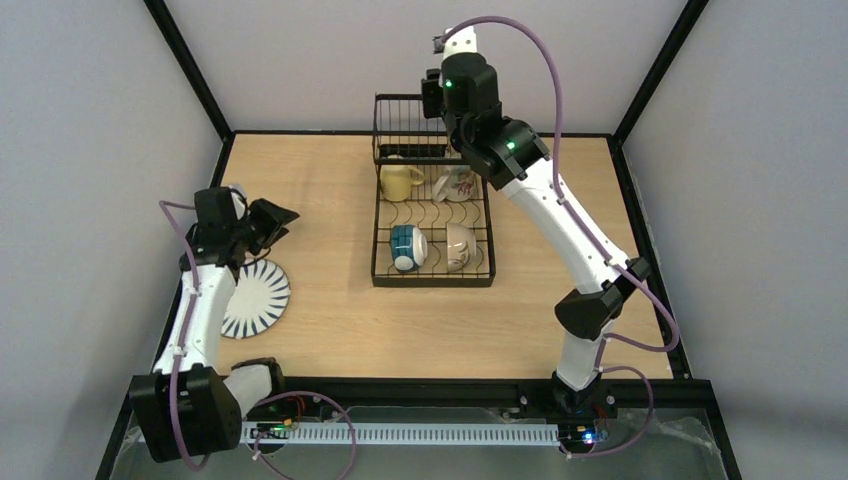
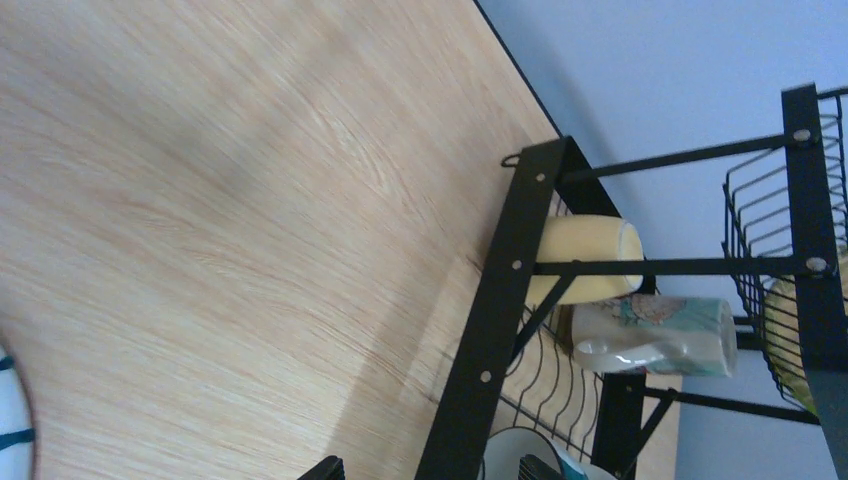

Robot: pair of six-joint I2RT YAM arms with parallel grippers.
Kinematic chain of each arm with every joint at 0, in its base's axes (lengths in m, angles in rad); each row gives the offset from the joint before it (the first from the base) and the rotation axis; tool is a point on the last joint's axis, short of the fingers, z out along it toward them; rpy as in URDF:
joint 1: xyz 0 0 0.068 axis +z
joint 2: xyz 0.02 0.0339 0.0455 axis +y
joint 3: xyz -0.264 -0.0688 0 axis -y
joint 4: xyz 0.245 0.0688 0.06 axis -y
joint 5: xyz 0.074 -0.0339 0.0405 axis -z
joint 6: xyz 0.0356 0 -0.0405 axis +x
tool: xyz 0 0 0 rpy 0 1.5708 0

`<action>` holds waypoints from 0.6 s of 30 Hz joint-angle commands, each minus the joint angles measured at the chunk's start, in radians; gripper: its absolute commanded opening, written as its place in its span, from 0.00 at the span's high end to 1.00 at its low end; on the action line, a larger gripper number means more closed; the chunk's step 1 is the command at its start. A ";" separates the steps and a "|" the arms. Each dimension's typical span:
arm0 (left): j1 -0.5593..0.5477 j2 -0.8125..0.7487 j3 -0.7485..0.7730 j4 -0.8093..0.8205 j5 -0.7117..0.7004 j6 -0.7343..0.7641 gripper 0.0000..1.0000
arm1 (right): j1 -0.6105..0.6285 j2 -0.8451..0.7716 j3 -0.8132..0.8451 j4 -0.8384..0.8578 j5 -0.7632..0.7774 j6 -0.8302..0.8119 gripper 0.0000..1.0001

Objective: Load the mixed dishes into the dish rack
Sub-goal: Insert the plate into the dish rack, then move the plate to the center of the board.

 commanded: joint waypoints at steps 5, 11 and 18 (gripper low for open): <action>0.076 -0.106 -0.044 -0.069 -0.086 -0.012 0.01 | 0.137 0.020 -0.040 -0.052 -0.254 0.053 0.22; 0.104 -0.131 -0.004 -0.191 -0.215 0.046 0.01 | 0.139 0.068 -0.141 -0.036 -0.543 0.164 0.21; 0.128 -0.119 -0.005 -0.337 -0.394 0.038 0.01 | 0.139 0.118 -0.306 0.039 -0.796 0.242 0.20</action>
